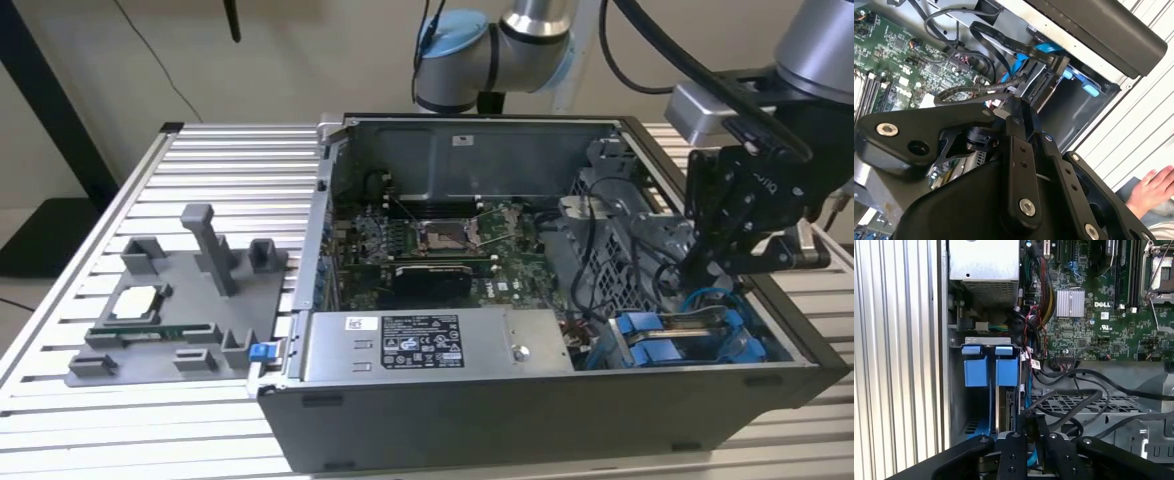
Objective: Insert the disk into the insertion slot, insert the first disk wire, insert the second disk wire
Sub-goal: 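Insert the first disk wire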
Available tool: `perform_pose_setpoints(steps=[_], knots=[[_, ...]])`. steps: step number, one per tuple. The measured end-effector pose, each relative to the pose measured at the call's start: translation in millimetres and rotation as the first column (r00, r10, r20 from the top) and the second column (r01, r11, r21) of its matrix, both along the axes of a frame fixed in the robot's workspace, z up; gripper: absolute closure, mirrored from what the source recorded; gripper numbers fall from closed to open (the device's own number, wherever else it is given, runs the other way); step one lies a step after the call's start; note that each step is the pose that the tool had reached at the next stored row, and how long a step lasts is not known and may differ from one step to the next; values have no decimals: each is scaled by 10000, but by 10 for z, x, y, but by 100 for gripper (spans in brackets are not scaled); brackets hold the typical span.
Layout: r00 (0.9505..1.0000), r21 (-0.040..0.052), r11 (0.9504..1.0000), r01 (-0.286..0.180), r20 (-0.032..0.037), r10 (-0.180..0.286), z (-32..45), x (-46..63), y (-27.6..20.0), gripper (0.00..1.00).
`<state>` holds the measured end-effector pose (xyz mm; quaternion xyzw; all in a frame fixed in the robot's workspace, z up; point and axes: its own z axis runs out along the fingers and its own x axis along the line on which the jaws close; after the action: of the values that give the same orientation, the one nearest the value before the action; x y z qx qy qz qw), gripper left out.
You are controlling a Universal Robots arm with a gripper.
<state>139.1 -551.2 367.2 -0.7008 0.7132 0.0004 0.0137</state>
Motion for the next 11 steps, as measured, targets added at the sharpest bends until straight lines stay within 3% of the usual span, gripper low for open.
perform_pose_setpoints(steps=[11], knots=[[10000, 4, 10000, 1, -1, -1, -34, 7, -10, 100]])
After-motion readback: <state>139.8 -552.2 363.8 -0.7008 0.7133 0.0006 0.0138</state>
